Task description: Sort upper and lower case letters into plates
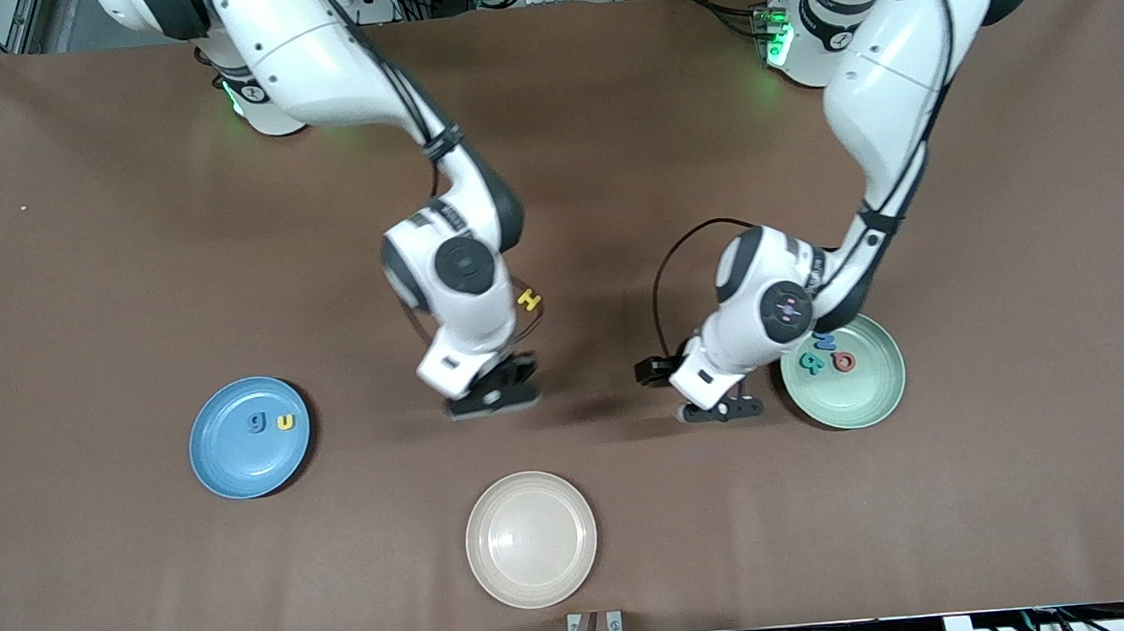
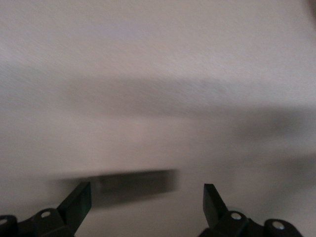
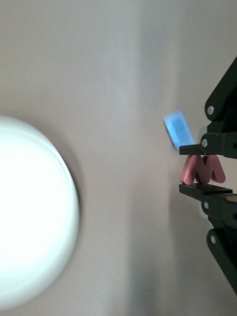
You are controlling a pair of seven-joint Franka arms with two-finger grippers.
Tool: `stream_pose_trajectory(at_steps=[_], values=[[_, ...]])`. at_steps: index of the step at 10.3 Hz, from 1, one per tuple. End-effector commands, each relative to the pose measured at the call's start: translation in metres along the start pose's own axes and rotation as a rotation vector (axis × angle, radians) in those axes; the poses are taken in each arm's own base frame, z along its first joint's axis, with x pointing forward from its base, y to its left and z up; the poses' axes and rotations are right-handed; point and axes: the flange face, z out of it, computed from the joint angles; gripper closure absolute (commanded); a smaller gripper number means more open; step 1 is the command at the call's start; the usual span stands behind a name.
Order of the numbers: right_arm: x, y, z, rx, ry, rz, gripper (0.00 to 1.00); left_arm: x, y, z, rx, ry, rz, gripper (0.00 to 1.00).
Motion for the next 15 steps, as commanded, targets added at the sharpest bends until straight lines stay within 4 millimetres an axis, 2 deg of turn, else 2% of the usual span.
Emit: stream_pose_trajectory(at_steps=[1,3,4,5,7,8,9,10,11,13,15], values=[[0.030,0.069,0.007,-0.082,0.023,0.163,1.00,-0.020,0.042,0.001,0.066,0.058,0.111,0.00],[0.054,0.149,0.023,-0.144,-0.026,0.213,1.00,-0.050,0.084,0.008,0.178,0.135,0.387,0.00],[0.063,0.196,0.033,-0.166,-0.063,0.246,1.00,-0.056,0.105,-0.001,0.191,0.179,0.469,0.00],[0.069,0.233,0.041,-0.175,-0.082,0.259,1.00,-0.071,0.127,-0.007,0.185,0.200,0.555,0.00],[0.073,0.283,0.054,-0.187,-0.112,0.252,1.00,-0.088,0.159,-0.018,0.103,0.341,0.787,0.00],[0.068,0.301,0.063,-0.194,-0.139,0.240,1.00,-0.104,0.173,-0.015,0.046,0.396,0.858,0.00],[0.066,0.306,0.066,-0.195,-0.147,0.241,0.49,-0.122,0.179,-0.009,0.021,0.418,0.925,0.00],[0.067,0.309,0.065,-0.190,-0.148,0.247,0.00,-0.134,0.175,-0.002,0.042,0.431,1.010,0.00],[0.067,0.308,0.065,-0.190,-0.148,0.245,0.00,-0.149,0.171,0.006,0.027,0.435,1.050,0.00],[0.067,0.309,0.066,-0.191,-0.149,0.245,0.00,-0.172,0.154,0.025,-0.052,0.404,0.992,0.00],[0.066,0.308,0.067,-0.192,-0.152,0.243,0.00,-0.186,0.142,0.039,-0.052,0.363,0.983,0.00]])
